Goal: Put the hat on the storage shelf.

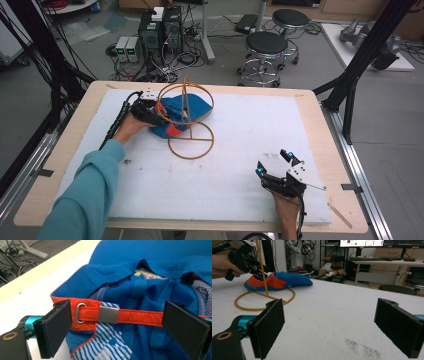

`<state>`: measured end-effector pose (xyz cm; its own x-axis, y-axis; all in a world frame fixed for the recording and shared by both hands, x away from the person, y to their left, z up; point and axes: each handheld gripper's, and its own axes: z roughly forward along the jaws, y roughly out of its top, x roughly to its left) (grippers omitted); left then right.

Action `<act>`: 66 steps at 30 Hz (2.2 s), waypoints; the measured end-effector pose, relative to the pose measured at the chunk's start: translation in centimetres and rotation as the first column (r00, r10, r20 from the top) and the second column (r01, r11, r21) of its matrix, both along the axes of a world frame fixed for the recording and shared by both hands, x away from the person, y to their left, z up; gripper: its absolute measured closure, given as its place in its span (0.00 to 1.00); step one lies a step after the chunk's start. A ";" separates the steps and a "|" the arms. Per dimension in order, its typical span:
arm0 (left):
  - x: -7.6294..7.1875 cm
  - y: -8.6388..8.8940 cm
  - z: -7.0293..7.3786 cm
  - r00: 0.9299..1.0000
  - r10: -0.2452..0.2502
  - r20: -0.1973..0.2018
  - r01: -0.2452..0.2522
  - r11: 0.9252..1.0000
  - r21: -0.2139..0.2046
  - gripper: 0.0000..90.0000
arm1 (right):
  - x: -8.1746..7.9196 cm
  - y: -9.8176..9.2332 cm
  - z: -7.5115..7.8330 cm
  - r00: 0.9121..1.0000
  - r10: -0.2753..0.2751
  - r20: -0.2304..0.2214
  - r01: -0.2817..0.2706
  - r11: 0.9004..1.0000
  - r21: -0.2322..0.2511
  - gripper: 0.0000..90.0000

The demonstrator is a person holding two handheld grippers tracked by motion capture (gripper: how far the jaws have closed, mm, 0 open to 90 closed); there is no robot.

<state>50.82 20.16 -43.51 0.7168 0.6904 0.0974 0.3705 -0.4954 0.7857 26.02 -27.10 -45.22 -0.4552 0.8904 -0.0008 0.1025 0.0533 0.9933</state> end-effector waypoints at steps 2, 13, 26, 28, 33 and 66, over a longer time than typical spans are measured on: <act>0.1 0.0 -0.3 1.000 0.001 -0.003 -0.001 1.000 0.006 0.11 | 0.0 0.0 0.0 1.000 -0.001 0.002 0.001 1.000 -0.003 0.10; 0.8 -0.5 -1.4 1.000 0.006 -0.005 -0.005 1.000 0.024 0.11 | 0.0 0.0 0.0 1.000 0.000 -0.008 0.000 1.000 0.000 0.10; 1.5 -0.1 -1.5 0.998 -0.023 -0.054 0.022 1.000 -0.020 0.31 | 0.1 0.0 0.0 1.000 0.002 -0.008 -0.002 1.000 -0.004 0.09; 1.5 0.0 -1.2 0.999 0.006 -0.050 -0.007 1.000 -0.023 0.48 | 0.1 0.0 0.0 1.000 0.003 -0.007 -0.003 1.000 -0.006 0.09; 1.3 -0.2 -0.9 0.998 0.016 -0.056 -0.016 1.000 -0.003 0.70 | 0.0 0.1 0.0 1.000 0.001 -0.003 -0.001 1.000 -0.009 0.10; -4.1 4.1 6.8 0.996 0.049 0.076 -0.038 0.989 -0.140 0.72 | -0.2 0.2 0.0 1.000 -0.005 0.011 0.005 1.000 -0.011 0.09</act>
